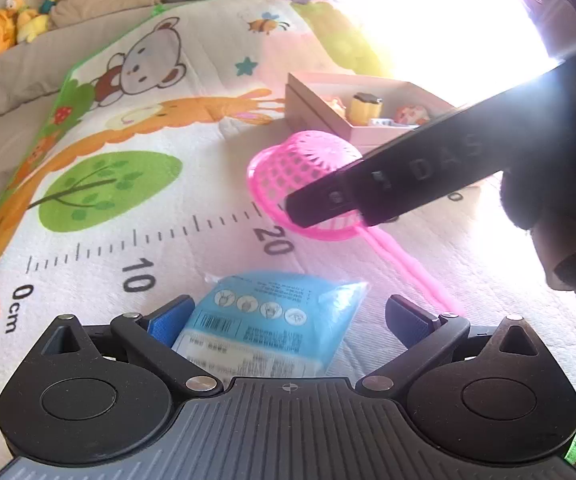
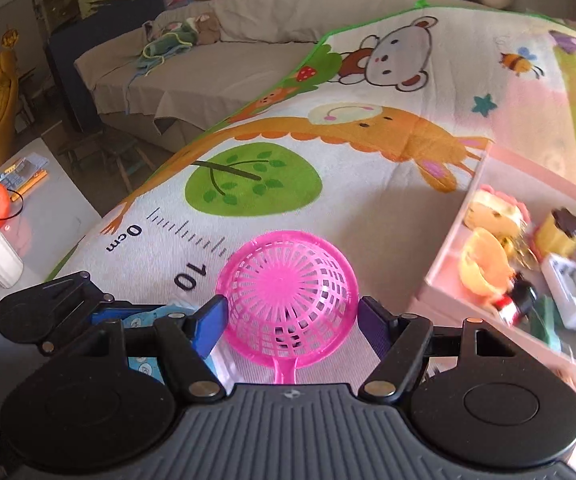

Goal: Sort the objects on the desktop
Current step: 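Grasp the pink mesh basket with the right gripper, then grasp the blue wipes pack with the left gripper while the right lifts the basket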

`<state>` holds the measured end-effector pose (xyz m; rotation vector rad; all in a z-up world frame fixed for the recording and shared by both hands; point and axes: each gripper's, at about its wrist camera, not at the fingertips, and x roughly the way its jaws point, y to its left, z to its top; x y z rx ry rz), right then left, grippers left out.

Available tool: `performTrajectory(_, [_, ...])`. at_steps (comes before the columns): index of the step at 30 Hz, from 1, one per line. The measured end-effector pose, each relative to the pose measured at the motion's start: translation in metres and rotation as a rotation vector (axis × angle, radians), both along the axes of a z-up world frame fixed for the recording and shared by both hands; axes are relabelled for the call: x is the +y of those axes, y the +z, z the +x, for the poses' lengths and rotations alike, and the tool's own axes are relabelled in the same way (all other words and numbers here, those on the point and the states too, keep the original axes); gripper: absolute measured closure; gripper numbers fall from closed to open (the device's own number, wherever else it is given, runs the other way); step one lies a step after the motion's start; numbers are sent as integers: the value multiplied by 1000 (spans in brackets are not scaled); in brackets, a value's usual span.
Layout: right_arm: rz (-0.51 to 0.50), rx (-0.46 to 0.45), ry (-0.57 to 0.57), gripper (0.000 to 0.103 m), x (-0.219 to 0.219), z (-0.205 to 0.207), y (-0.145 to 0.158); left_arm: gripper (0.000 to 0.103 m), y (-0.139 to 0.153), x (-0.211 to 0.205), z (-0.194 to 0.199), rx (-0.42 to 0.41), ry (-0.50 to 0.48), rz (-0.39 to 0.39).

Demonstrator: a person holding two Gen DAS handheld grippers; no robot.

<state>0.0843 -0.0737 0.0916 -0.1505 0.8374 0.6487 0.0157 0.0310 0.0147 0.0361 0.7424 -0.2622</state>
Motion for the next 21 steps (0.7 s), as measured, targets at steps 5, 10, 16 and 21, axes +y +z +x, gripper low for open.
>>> performTrajectory(5, [42,0,-165,31,-66,-30,-8,0,-2,-15,0,24,-20,0])
performTrajectory(10, [89,49,-310,31,-113,-48,-27,0,-3,-34,-2,36,-75,6])
performTrajectory(16, [70,9,-416,27,-131,-58,-45,0,-5,-52,-5,-4,-71,128])
performTrajectory(21, [52,-58,-431,15,-126,-66,-51,0,-7,-42,-5,-22,-14,193])
